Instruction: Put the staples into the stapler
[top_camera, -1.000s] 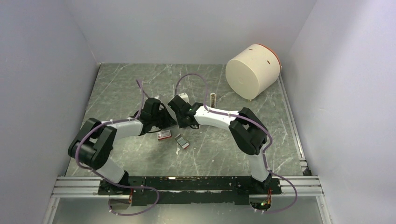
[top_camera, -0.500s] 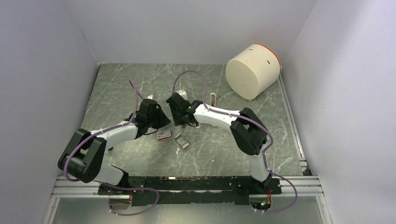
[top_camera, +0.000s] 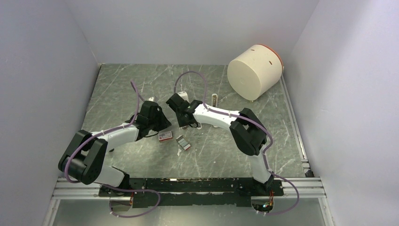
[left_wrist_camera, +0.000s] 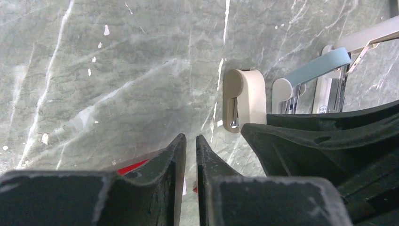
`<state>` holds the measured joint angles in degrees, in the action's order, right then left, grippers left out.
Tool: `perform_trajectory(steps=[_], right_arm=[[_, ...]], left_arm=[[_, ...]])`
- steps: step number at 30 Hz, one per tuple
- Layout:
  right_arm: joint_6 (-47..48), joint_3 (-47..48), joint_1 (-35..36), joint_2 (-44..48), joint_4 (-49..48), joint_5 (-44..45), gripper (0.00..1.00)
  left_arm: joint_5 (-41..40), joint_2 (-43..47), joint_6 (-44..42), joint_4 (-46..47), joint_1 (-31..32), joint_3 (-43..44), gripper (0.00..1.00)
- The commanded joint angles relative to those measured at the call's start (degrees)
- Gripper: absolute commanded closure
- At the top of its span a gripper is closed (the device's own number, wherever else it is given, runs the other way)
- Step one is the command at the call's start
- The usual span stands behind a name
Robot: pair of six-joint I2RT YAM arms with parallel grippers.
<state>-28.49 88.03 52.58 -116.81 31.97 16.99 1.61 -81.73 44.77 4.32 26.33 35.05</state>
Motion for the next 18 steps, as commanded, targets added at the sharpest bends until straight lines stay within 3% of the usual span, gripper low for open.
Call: perform_trajectory(steps=[1,18], right_arm=[[-0.7,0.6,0.3,-3.2,3.4,-1.1,0.78],[0.4,4.4,-1.2,-8.2,6.3,-5.2,0.79]], left_arm=[[-1.4,0.6,-1.1,0.6,-0.5,-0.7,0.8],[-1.3,1.2,-1.5,0.3,-0.7,-0.5,0.8]])
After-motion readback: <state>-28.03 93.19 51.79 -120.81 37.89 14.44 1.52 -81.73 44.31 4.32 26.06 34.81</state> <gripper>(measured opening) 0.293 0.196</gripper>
